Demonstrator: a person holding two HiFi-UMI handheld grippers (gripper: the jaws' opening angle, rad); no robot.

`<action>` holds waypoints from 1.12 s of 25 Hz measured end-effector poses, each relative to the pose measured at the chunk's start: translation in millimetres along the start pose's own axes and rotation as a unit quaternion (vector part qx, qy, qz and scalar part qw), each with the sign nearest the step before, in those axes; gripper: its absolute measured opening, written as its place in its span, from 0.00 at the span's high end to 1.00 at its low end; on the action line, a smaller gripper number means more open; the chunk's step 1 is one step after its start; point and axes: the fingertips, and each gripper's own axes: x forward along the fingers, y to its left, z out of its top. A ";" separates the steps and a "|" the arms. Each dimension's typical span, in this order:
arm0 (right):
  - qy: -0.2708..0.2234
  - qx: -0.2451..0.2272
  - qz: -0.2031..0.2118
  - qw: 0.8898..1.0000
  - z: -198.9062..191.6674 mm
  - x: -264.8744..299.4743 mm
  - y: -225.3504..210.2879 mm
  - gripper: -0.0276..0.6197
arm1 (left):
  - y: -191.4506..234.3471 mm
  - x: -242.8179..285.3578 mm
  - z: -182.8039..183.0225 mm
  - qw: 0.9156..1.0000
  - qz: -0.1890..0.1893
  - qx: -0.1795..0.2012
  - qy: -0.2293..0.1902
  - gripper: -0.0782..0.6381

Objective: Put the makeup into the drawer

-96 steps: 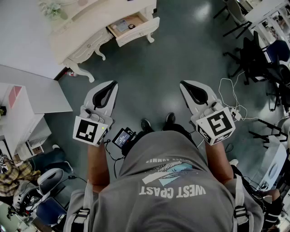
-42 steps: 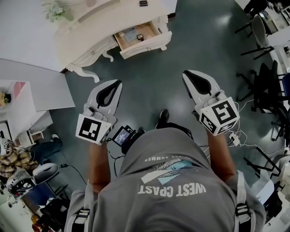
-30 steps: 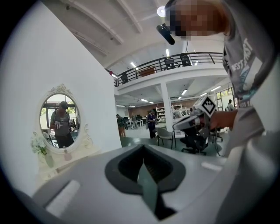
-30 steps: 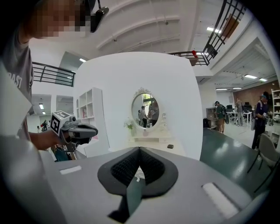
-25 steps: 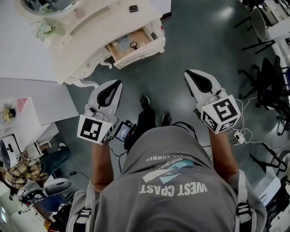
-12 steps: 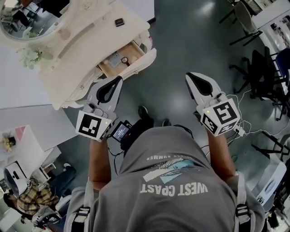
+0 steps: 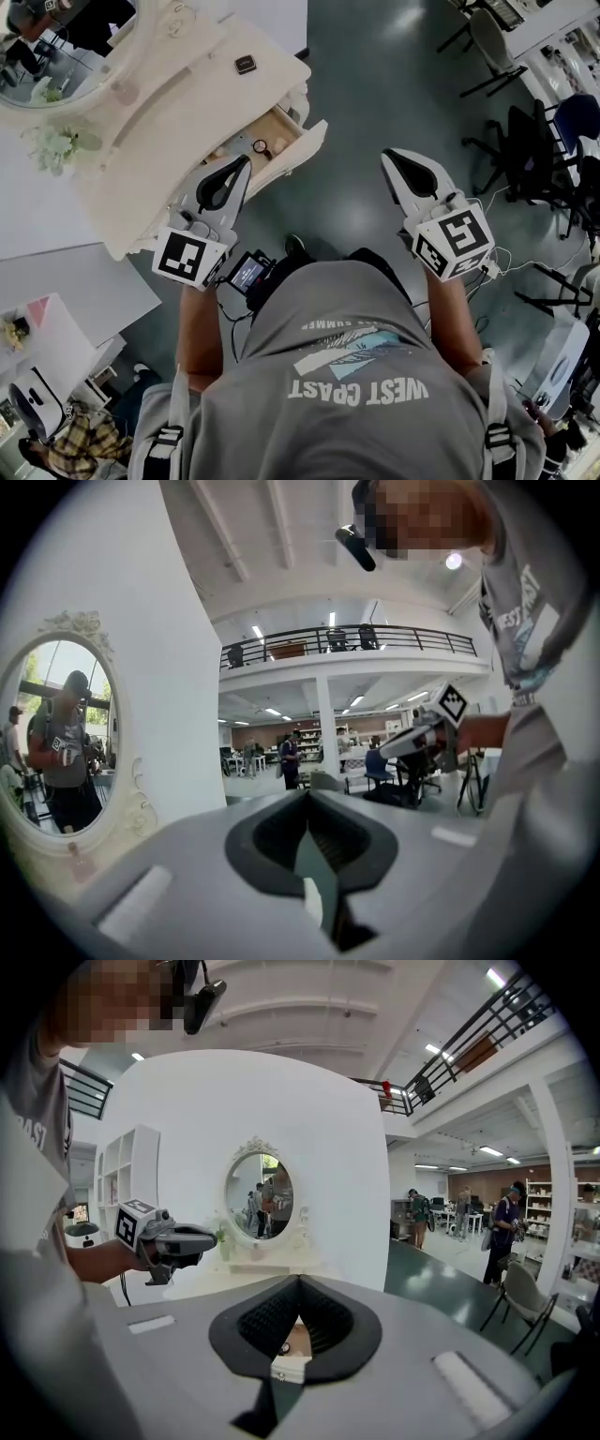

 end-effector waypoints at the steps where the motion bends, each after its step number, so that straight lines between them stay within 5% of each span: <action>1: -0.001 -0.002 -0.002 1.000 3.8 5.8 2.5 0.95 | 7.3 0.0 -1.9 1.000 -0.002 0.001 -0.001 0.89; 10: 0.025 -0.008 0.020 0.999 5.8 55.2 -3.4 0.95 | 53.7 4.0 -18.1 1.000 0.024 -0.016 0.007 0.89; 28: 0.032 -0.028 0.173 0.984 35.3 230.8 -86.7 0.95 | 152.3 85.9 -43.1 0.984 0.152 -0.045 0.078 0.89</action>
